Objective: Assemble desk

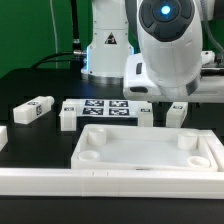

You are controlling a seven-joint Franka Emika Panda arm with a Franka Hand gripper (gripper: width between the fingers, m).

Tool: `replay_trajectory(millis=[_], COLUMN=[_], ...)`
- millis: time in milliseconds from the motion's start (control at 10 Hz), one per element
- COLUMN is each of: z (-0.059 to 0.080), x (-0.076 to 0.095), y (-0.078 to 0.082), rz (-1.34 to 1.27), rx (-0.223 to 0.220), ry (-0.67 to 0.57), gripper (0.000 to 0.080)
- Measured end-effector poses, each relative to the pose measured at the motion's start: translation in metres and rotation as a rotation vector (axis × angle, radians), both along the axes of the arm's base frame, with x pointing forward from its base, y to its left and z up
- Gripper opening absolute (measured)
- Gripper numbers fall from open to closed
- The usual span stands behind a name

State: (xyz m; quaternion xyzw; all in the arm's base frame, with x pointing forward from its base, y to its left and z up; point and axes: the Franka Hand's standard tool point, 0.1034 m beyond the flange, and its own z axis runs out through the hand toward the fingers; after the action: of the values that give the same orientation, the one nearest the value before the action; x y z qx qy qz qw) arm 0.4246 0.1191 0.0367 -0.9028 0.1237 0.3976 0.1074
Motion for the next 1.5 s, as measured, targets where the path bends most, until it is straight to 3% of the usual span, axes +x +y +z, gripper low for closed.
replay_trajectory(millis=[600,1100,1300,1400,1500], z=[-0.018,-0.027,-0.027,-0.027,-0.027], x=[-0.014,-0.015,-0.014,-0.014,-0.014], y=[0.001,0.0,-0.001,0.0,0.0], rz=[0.002,-0.008,-0.008,-0.006,-0.006], rx=[-0.001,-0.007,-0.007,-0.006,-0.006], ry=[0.042,0.057,0.056,0.056,0.056], gripper=[0.0649,0.0649,0.0392,0.0392,0.0288])
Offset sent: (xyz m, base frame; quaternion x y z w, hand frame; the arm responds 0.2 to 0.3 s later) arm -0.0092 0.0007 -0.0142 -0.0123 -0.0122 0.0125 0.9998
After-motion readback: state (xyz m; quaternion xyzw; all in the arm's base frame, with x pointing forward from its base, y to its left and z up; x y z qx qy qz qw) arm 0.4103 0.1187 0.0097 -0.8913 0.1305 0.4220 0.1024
